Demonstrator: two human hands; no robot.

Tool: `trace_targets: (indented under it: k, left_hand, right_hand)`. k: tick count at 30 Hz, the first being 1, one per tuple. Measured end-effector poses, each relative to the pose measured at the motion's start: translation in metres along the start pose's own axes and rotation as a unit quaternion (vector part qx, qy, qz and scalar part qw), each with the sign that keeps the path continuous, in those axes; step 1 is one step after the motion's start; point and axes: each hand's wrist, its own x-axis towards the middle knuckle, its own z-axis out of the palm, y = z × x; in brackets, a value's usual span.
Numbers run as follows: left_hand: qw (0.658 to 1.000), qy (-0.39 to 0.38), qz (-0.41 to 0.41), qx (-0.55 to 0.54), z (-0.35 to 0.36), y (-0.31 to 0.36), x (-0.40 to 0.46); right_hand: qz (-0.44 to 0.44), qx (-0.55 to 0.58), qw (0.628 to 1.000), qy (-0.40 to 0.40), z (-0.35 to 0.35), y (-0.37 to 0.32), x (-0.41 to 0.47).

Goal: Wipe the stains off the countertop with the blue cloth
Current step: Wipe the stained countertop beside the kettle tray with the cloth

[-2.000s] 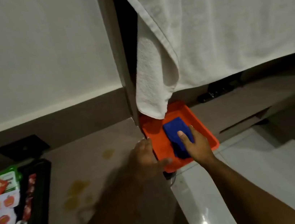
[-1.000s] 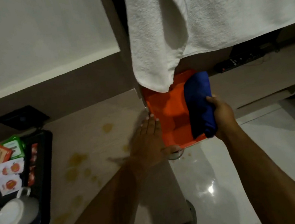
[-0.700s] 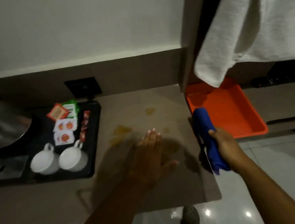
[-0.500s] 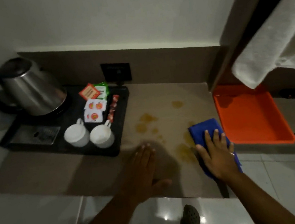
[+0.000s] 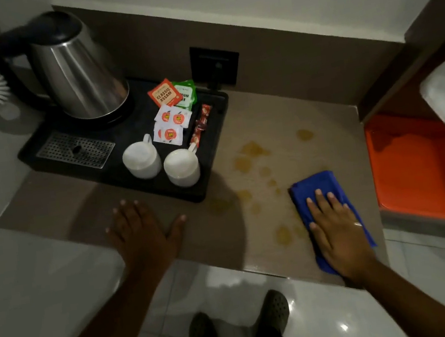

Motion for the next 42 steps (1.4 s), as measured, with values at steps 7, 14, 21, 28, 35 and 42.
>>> trace_targets:
  k: [7, 14, 21, 28, 35, 42]
  left_hand:
    - [0.999, 0.009, -0.038, -0.015, 0.001, 0.0, 0.024]
    - [0.999, 0.004, -0.052, -0.014, -0.006, 0.008, 0.03]
    - [0.999, 0.009, -0.042, -0.017, -0.007, 0.005, 0.029]
    - [0.999, 0.01, -0.047, -0.011, -0.007, 0.007, 0.028]
    - [0.999, 0.009, -0.046, -0.018, -0.013, 0.01, 0.026]
    - [0.999, 0.004, -0.05, -0.008, -0.011, 0.008, 0.028]
  right_hand:
    - [0.141, 0.008, 0.989, 0.048, -0.01, 0.022, 0.027]
    - [-0.032, -0.003, 0.999, -0.011, 0.004, -0.025, 0.001]
    - [0.146, 0.015, 0.988, 0.042, -0.015, 0.028, 0.015]
    - [-0.023, 0.02, 1.0, -0.005, 0.015, -0.067, -0.002]
    - [0.128, 0.026, 0.991, 0.015, -0.01, 0.011, -0.002]
    - [0.07, 0.008, 0.997, 0.008, 0.023, -0.113, 0.028]
